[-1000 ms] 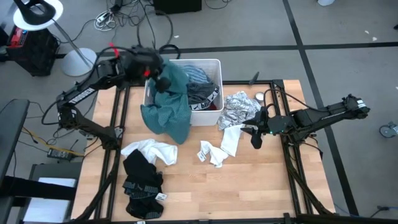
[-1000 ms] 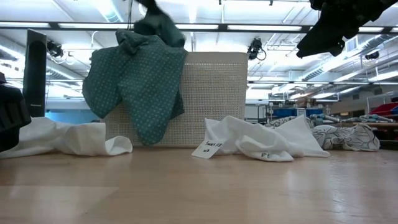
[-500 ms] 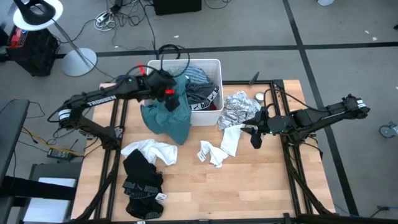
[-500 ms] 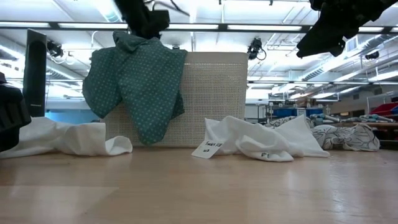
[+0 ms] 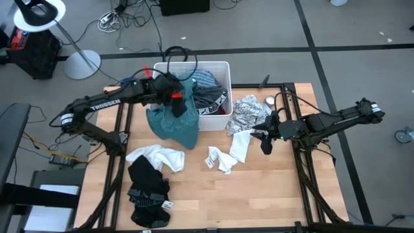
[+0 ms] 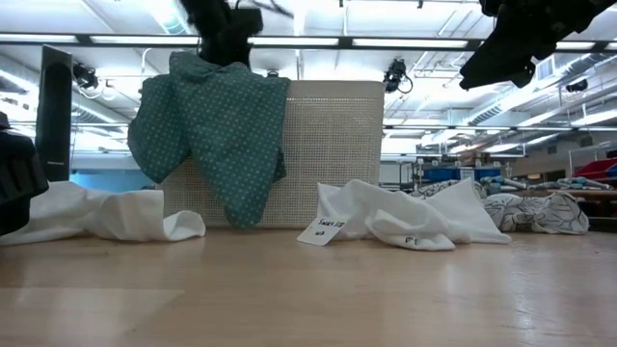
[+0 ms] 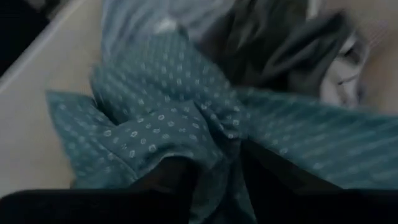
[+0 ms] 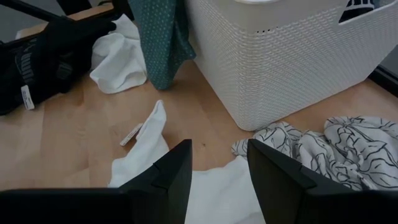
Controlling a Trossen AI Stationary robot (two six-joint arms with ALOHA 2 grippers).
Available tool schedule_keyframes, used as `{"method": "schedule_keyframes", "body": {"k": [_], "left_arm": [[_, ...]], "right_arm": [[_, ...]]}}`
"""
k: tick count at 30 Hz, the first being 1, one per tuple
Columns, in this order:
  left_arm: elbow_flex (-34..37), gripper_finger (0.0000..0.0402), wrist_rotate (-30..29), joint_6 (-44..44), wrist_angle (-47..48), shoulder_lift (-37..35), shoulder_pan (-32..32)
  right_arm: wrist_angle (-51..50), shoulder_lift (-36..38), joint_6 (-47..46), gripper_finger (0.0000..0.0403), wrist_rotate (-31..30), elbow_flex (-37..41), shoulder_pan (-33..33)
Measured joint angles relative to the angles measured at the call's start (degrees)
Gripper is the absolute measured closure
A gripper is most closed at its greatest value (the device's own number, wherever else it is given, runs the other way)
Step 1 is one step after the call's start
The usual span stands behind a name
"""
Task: Sort clothes
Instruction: Put the green patterned long sleeve shirt into the white laundry bin
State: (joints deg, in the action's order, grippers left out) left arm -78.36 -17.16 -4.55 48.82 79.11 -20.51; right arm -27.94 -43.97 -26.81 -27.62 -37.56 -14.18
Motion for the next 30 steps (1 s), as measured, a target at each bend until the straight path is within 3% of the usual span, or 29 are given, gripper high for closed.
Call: {"method": "schedule_keyframes", "body": {"k": [11, 19, 30], "left_arm": [[-10.44, 0.0269, -0.23, -2.56, 10.17, -0.09, 4.24], [-10.91, 0.0269, 0.58, -8.72, 20.7, -0.09, 4.65], [-10.91, 0.0269, 2.33, -12.55, 22.12, -0.09, 14.06]], "right_arm": [[-0.02, 0.0, 0.63, 0.0247, 0.03, 0.0, 0.0], [-0.02, -0.01, 0.5, 0.0247, 0.06, 0.0, 0.01], [-0.02, -0.01, 0.48, 0.0247, 0.07, 0.0, 0.0]]}}
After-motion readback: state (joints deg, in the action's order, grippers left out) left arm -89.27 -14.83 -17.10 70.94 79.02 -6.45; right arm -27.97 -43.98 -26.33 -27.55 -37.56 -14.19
